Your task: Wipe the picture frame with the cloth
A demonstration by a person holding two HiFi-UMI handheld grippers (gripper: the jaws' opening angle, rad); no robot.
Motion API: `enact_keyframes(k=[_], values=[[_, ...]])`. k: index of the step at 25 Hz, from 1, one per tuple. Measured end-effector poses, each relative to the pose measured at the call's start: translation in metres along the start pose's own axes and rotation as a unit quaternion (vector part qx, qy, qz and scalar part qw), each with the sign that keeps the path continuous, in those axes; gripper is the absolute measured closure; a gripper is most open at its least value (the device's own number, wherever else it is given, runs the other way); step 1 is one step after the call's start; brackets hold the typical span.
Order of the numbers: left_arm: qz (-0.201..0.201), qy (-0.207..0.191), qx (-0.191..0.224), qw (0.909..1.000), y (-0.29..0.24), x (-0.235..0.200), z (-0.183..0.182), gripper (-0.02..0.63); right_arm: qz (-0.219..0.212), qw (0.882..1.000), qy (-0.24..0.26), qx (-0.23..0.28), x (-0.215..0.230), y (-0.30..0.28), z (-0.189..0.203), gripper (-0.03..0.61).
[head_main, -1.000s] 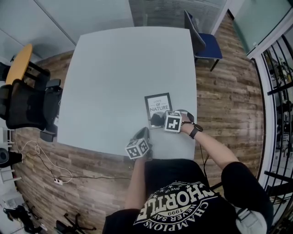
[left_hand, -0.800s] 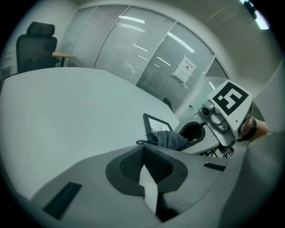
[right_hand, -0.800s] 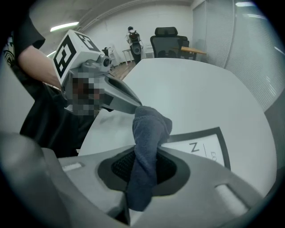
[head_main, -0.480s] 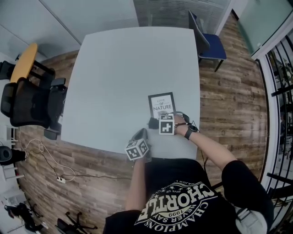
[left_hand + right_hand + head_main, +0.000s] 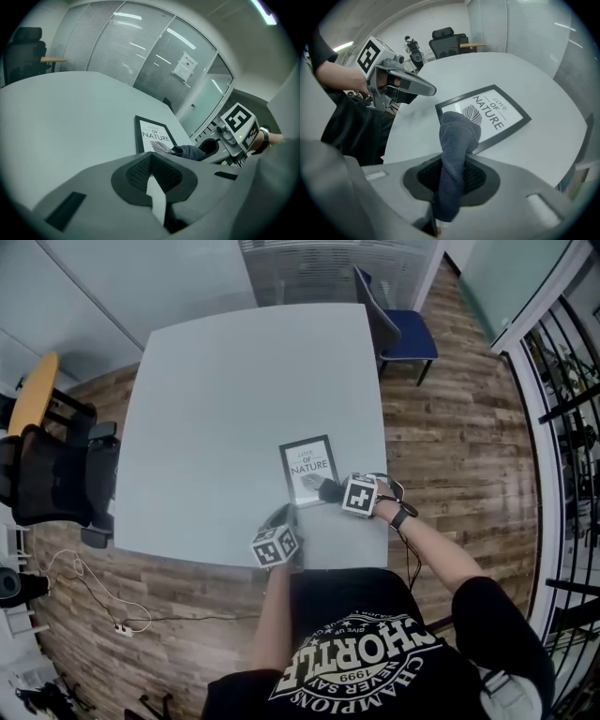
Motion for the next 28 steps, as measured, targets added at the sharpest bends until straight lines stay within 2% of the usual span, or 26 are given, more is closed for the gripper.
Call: enact_keyframes(k=[4,7,9,12,17,20,24,26,28], values=[[0.010,-0.018,0.001,0.9998,-0.004,0.015,-0.014,0.611,0.009,0.998,-0.045,0.048,0.000,0.011,-0.004,0.503],[0.014,-0.048,0.017,0.9986,-0.001,0.033,-0.042,0.611,0.031,0.984,-0.092,0.149,0.006,0.048,-0.024,0.503],[0.015,-0.073,0.042,0.9963,0.004,0.047,-0.070,0.611,0.059,0.964,-0.117,0.231,0.016,0.083,-0.041,0.503],[0.013,-0.117,0.093,0.9886,0.020,0.073,-0.121,0.611,0.116,0.927,-0.133,0.330,0.028,0.141,-0.061,0.503],[0.024,-0.157,0.188,0.9691,0.070,0.112,-0.203,0.611,0.210,0.863,-0.126,0.442,0.026,0.231,-0.095,0.503],[0.028,-0.183,0.228,0.9559,0.097,0.134,-0.238,0.611,0.249,0.832,-0.129,0.480,0.022,0.270,-0.105,0.503],[0.031,-0.210,0.257,0.9428,0.119,0.146,-0.262,0.611,0.302,0.800,-0.138,0.499,0.022,0.298,-0.112,0.505],[0.031,-0.218,0.263,0.9395,0.127,0.144,-0.268,0.611,0.325,0.789,-0.151,0.499,0.021,0.303,-0.115,0.505],[0.034,-0.218,0.263,0.9394,0.134,0.139,-0.269,0.611,0.339,0.785,-0.158,0.494,0.016,0.306,-0.120,0.505]])
Point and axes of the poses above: the fingertips, and each gripper's own axes: y backward along the fingers, x to its right, z out of its underside, the point moved 4 cm from there along y, backward along the fingers, and after that the axes turned 1 degree about -z, right-handed, at the moved point
